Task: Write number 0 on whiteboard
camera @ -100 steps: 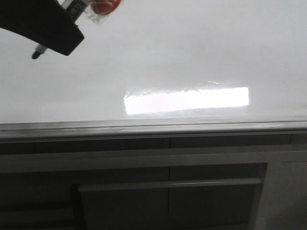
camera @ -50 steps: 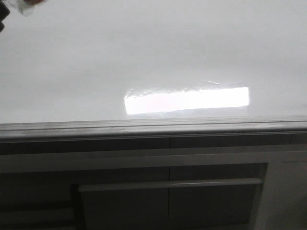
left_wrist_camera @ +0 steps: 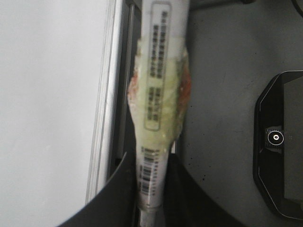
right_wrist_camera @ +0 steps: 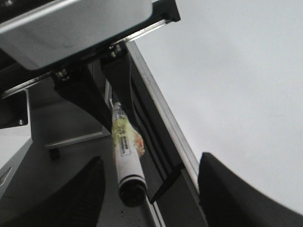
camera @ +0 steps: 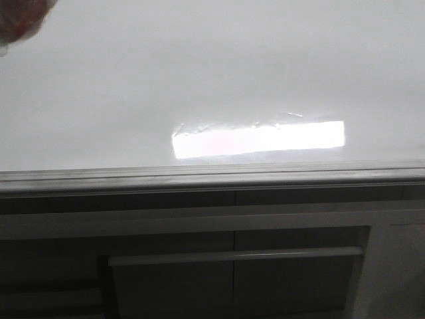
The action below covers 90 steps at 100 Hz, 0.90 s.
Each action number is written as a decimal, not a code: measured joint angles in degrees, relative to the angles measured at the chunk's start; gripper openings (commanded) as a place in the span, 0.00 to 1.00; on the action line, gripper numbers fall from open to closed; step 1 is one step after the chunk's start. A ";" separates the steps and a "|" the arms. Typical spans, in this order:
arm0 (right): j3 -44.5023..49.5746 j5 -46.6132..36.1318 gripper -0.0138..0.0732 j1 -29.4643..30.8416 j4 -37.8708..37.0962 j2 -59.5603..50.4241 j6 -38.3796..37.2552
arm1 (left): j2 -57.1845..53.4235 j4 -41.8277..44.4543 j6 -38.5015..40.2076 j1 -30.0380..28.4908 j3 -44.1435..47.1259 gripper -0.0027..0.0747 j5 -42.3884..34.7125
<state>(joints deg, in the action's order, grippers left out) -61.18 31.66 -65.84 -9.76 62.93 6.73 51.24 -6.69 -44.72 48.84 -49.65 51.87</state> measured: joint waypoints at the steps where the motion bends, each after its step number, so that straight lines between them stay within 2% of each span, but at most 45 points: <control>1: 0.01 0.00 0.59 0.00 0.23 0.12 0.14 | 0.00 -0.12 0.00 0.00 0.00 0.01 -0.09; 28: 0.01 -0.31 0.59 -0.36 5.58 3.01 8.94 | 0.00 -2.87 -2.17 0.00 0.00 0.01 -0.75; 62: 0.01 -2.62 0.58 -0.36 5.98 5.08 9.50 | 0.00 -6.50 -2.52 0.00 0.00 0.01 -1.40; 90: 0.01 -3.22 0.48 -0.36 7.61 5.38 9.81 | 0.00 -7.15 -2.52 0.00 0.00 0.01 -1.49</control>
<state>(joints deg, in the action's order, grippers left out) -61.18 28.44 -66.20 -2.15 68.30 16.54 51.24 -13.84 -47.24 48.84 -49.65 50.39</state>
